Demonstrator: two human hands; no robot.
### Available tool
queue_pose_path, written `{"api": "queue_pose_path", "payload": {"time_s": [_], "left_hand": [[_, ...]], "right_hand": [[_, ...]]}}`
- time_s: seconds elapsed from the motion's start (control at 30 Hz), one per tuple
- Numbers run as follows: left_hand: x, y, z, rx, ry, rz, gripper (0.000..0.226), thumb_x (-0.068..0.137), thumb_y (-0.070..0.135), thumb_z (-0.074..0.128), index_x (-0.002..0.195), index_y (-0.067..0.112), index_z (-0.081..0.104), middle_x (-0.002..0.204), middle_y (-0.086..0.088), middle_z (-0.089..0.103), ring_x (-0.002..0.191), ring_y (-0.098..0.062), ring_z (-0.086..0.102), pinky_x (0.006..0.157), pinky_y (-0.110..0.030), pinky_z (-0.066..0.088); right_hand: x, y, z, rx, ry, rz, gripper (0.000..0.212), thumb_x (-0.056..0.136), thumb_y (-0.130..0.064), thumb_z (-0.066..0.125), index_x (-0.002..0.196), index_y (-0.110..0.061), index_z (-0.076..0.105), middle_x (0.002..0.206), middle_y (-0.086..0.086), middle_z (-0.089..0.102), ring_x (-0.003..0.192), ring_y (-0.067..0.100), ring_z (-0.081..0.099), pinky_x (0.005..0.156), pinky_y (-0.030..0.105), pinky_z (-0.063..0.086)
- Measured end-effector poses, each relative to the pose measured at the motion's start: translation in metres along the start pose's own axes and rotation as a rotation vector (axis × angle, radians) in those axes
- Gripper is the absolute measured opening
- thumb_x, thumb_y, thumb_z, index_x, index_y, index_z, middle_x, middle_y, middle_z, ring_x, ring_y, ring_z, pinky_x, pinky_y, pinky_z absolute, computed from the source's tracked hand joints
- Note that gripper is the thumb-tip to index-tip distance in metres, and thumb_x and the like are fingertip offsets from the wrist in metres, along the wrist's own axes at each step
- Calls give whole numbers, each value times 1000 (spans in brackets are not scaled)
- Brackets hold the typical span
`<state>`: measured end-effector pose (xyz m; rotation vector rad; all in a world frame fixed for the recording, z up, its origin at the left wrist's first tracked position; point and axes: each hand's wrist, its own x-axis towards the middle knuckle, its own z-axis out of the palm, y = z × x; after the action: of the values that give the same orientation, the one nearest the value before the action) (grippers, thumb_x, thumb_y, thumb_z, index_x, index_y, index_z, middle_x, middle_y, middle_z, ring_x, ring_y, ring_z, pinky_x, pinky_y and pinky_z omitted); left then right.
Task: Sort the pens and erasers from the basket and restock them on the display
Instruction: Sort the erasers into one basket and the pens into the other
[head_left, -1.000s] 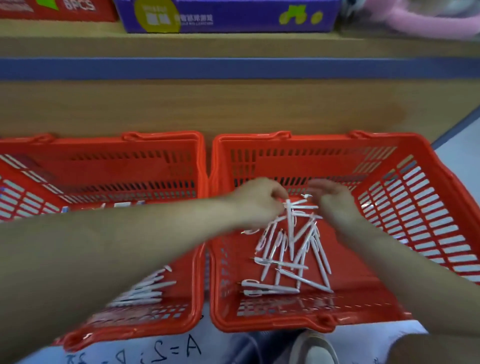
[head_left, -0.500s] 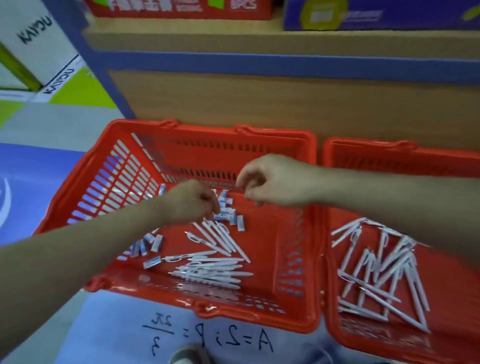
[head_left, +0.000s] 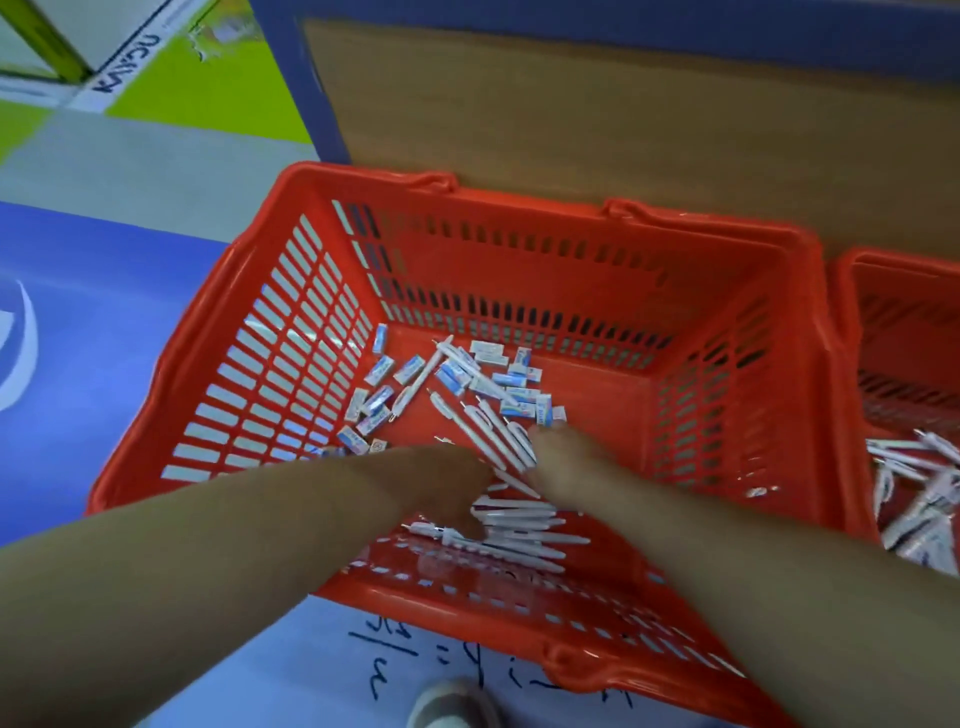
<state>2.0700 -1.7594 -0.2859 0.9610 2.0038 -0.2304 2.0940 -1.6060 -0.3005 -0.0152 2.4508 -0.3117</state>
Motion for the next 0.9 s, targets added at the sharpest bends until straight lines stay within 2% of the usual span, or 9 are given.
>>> {"api": "queue_pose_path", "payload": {"time_s": [0.1,0.23,0.37,0.53,0.63,0.7,0.77,0.83,0.9], "left_hand": [[9,4,0,-74,25,-21,60,87,46,61,129,5,48,127,-16,56,116,-33,53,92,-36,42],[16,-12,14,-287,-93,86,69,77,54,65,137,30,44,132,-3,57,119,-24,54,101,-38,42],[17,-8,12,-62,-117,88,58,86,41,63,135,15,48,133,-9,55,119,-28,52,100,-35,41],[5,-18,-10,-11,-55,35,32,94,31,49,105,5,64,104,-13,68,97,-31,63,85,-37,51],[-14,-33,-29,-131,-27,-26,31,97,25,44,109,3,61,109,-14,65,101,-30,60,85,-33,45],[-27,-44,-34,-147,-24,-45,29,98,22,41,104,2,61,102,-13,66,90,-26,61,79,-32,46],[-40,-53,-39,-238,3,-119,25,98,22,40,96,5,58,80,-5,63,71,-19,59,62,-25,46],[-52,-60,-44,-419,116,-156,21,99,24,43,86,11,54,65,1,55,57,-15,53,49,-17,41],[-62,-65,-50,-678,222,-163,31,98,28,45,73,11,53,59,-5,54,51,-19,48,46,-21,40]], "right_hand": [[6,-6,15,-24,77,24,55,86,-39,63,126,-7,43,126,15,52,115,34,56,90,38,47],[8,-9,23,21,27,-43,38,84,-30,65,114,-10,52,118,14,61,107,33,60,84,34,48],[8,-8,24,63,-51,-87,24,89,-28,59,107,-12,59,116,14,64,105,30,61,82,31,47],[8,-1,-9,110,-164,7,28,99,-27,46,107,-3,56,119,19,61,103,31,60,75,29,44],[8,0,-31,191,-260,22,20,100,-14,39,83,-7,48,102,24,69,59,25,61,43,25,43],[8,0,-48,268,-266,26,15,97,-3,37,95,-1,52,84,21,69,43,17,57,33,20,38],[3,-2,-72,258,-212,-21,18,96,-3,38,106,1,52,71,12,61,45,16,54,30,20,36],[-8,-5,-101,254,-163,-90,10,97,-9,40,99,-7,49,73,13,55,48,19,48,33,23,36],[-25,-4,-130,380,-136,-129,14,99,-23,45,93,-12,50,71,11,51,46,19,44,38,24,35]]}}
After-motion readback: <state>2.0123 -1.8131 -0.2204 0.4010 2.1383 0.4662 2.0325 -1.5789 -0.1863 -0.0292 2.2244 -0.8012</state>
